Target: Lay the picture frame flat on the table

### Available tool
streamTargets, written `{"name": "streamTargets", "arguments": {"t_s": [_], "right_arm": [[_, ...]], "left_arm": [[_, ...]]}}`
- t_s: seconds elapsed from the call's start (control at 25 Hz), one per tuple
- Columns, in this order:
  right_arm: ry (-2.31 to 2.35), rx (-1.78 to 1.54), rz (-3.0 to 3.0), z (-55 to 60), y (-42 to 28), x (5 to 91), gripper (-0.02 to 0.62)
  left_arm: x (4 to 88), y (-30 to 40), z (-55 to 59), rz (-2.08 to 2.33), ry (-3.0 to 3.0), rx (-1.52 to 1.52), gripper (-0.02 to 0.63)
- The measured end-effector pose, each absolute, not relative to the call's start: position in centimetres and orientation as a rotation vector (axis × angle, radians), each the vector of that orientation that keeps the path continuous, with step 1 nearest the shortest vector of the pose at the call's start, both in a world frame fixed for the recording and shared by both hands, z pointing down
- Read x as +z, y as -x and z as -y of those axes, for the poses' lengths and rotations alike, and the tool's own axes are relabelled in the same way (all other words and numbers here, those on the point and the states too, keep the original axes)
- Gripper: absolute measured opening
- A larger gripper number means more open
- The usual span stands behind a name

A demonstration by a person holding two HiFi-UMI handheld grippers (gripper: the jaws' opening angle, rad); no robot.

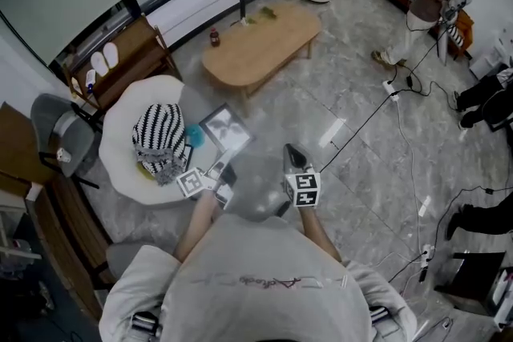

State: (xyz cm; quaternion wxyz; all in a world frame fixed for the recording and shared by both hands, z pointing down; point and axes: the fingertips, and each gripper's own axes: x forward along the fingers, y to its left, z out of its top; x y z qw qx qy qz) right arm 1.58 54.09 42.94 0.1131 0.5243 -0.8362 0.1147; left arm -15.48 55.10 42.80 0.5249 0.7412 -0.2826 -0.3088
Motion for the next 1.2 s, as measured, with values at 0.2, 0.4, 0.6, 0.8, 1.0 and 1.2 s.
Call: {"name": "streamTargets", "arguments": {"t_s": [0.2, 0.4, 0.6, 0.8, 1.0, 1.2], "right_arm": [[-1.523, 0.339, 2.449, -54.4, -4.1, 43.1, 0.003], [-1.521, 0.357, 2.456, -54.7, -6.4, 44.4, 0.003], [-1.51, 0.364, 2.452, -54.4, -7.5, 45.2, 0.003], [-1.479, 0.36, 2.469, -53.7, -7.6, 45.4, 0.003], [-1.449, 0.355, 2.479, -52.9, -7.6, 45.9, 0.003], [-1.436, 0.359, 2.478, -51.9, -7.6, 46.4, 0.003]], "left_arm": [[43.3, 13.2, -55.6, 0.683, -1.761, -0.747, 0.067], [43.8, 10.8, -56.0, 0.68, -1.748, -0.757, 0.067], [44.2, 9.5, -55.6, 0.685, -1.744, -0.756, 0.067], [44.4, 8.9, -55.0, 0.699, -1.747, -0.751, 0.067], [44.3, 8.7, -54.3, 0.711, -1.744, -0.764, 0.067], [44.5, 8.6, -53.5, 0.706, -1.733, -0.775, 0.067]]}}
